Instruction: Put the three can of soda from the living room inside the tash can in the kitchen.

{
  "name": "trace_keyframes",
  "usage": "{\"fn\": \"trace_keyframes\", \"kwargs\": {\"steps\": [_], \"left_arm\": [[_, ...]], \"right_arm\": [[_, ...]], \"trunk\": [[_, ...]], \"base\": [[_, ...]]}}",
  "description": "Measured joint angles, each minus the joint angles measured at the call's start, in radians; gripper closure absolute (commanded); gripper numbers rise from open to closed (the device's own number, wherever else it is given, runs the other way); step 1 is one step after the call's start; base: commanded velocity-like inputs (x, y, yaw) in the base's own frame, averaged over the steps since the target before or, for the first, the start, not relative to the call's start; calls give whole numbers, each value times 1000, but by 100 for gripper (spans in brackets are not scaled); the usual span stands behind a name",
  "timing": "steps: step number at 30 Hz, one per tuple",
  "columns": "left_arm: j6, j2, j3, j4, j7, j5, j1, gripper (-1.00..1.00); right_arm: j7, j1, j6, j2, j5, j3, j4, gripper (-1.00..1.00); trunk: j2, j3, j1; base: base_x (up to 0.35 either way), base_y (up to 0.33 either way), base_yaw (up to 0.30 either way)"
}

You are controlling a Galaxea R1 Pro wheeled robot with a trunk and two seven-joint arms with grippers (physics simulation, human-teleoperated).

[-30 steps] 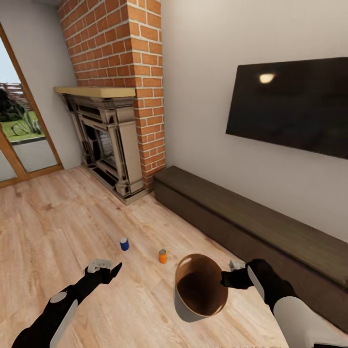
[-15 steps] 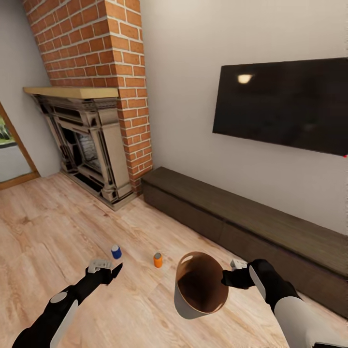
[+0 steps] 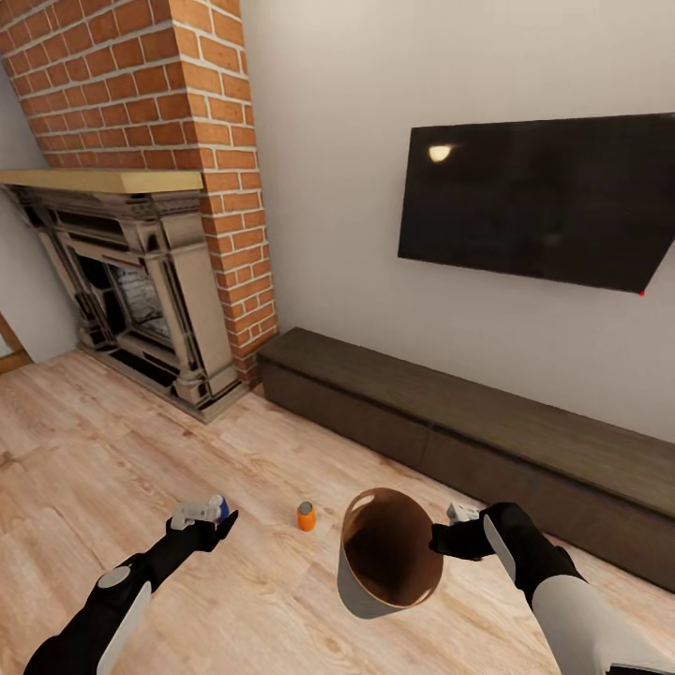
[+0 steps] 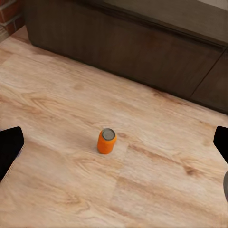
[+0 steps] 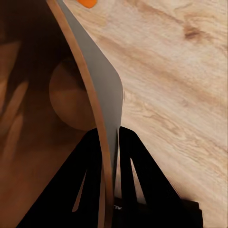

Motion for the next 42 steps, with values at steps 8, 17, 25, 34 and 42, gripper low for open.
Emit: {"fn": "trace_keyframes", "kwargs": {"steps": [8,17,25,34,42], "left_arm": [[-1,0,0,0,2,0,0,-100],[-26,0,0,1,4,0,0,-100],[-32,0,-1,1,5,-1,0,-100],[-35,0,-1,1,3,-1,2,-100],[-31,0,-1,1,3,-2,2,-100]], "right_arm": [[0,0,0,0,-1,-9,1,100],[0,0,1,0,-4,-33,1,100],[0,0,1,0,-2,-35,0,100],[0,0,0,0,2,-35,-1,100],[0,0,1,0,-2,-35,-1,100]], "trunk": [[0,-7,0],[0,-18,0],[0,-28,0],[0,-39,0],[0,-49,0]], "base": [[120,304,-130],[50,49,-141],[3,-236,-143],[3,-138,-146],[109,236,-148]]}}
